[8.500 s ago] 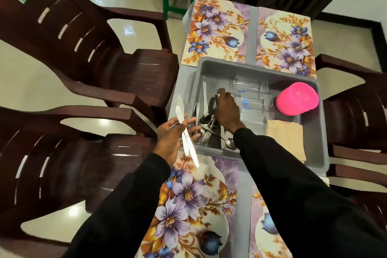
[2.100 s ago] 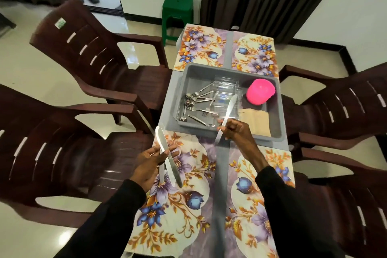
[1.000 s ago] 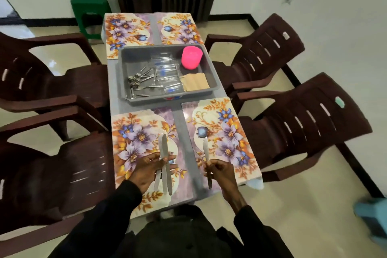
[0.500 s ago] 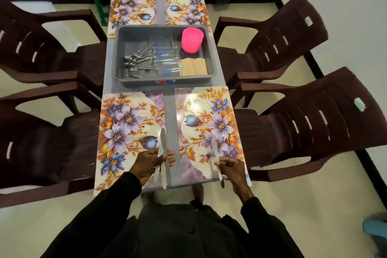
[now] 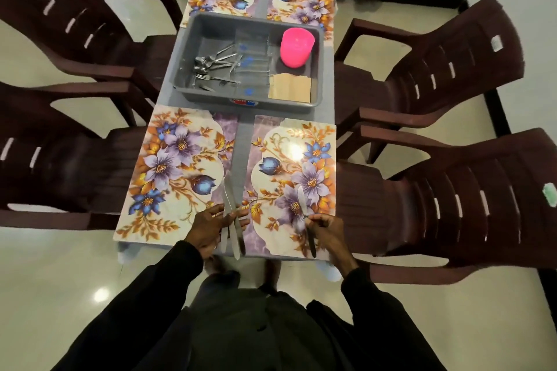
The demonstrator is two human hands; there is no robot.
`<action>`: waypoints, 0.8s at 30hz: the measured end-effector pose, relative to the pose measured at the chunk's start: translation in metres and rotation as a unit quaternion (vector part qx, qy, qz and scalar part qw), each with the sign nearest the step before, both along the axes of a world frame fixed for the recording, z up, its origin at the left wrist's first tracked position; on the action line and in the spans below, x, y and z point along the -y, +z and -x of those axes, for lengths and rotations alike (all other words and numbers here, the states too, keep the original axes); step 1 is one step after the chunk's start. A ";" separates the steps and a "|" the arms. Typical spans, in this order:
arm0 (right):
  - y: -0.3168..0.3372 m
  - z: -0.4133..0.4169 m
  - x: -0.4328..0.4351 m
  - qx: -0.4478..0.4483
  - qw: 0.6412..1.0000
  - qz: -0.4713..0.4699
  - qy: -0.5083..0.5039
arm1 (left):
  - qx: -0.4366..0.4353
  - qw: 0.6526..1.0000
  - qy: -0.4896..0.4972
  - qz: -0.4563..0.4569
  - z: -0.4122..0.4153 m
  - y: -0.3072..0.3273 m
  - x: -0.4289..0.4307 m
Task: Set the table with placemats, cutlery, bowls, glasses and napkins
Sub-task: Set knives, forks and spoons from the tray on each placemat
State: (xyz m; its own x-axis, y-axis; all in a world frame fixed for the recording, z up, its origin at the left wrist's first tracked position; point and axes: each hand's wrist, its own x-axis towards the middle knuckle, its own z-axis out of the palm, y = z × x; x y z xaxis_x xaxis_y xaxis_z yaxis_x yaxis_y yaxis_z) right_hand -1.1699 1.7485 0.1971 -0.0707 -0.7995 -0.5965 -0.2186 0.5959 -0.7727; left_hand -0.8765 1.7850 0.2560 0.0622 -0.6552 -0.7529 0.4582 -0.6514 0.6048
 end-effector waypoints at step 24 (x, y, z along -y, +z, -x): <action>-0.010 -0.012 0.166 -0.221 0.934 0.146 0.240 | 0.018 0.993 0.112 0.011 0.013 -0.003 -0.007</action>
